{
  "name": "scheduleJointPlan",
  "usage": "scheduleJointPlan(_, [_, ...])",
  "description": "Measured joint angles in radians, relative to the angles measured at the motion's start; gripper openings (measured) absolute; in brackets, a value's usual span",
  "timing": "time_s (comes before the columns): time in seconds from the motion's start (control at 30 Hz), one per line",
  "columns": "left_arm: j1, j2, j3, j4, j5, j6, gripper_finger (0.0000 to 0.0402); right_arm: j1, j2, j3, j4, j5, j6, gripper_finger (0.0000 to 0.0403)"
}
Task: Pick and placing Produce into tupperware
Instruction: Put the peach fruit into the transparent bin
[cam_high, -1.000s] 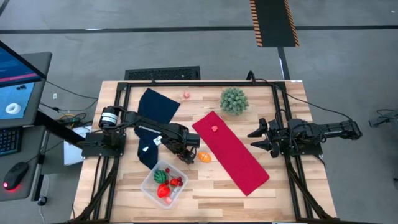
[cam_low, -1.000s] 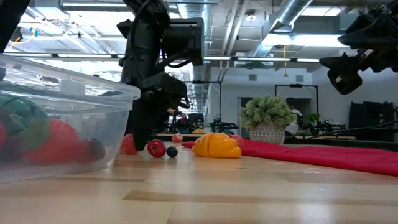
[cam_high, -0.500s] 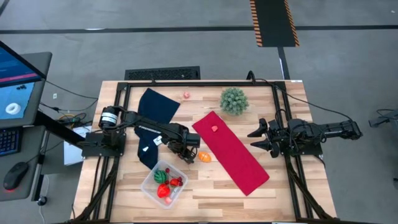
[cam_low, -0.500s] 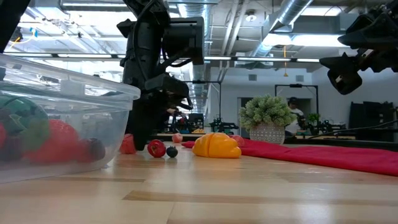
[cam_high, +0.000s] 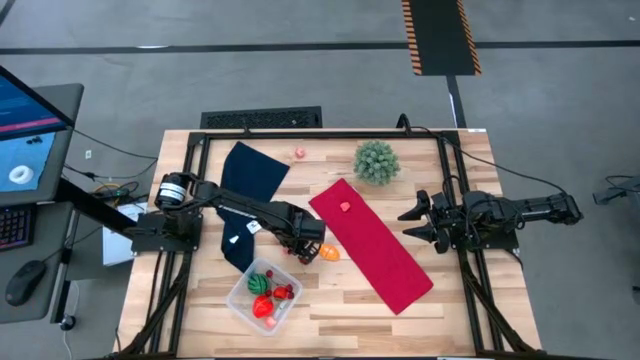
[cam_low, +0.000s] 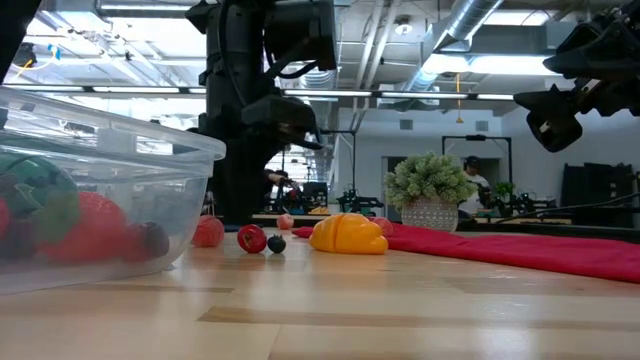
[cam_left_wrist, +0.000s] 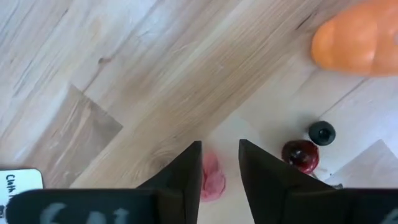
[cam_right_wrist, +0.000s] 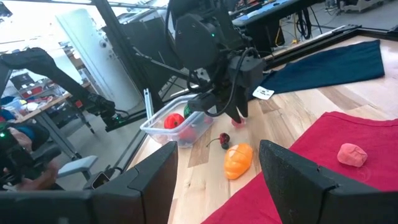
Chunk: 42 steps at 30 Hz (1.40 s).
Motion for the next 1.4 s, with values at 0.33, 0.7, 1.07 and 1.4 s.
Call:
scheduleJointPlan(0.33, [0.0,0.0,0.0,-0.025,0.014,-0.025,0.0228,0.0,0.0,0.0,0.0,0.0,0.0,0.0249])
scheduleJointPlan(0.7, [-0.014,0.002,-0.007,-0.072,0.029,-0.108,0.0256,0.0,0.0,0.0,0.0,0.0,0.0,0.0249])
scheduleJointPlan(1.07, [-0.013,0.003,-0.007,-0.018,0.102,-0.065,0.0247,0.0,0.0,0.0,0.0,0.0,0.0,0.0249])
scheduleJointPlan(1.4, [-0.011,0.003,-0.007,0.0,0.13,-0.048,0.0247,0.0,0.0,0.0,0.0,0.0,0.0,0.0249])
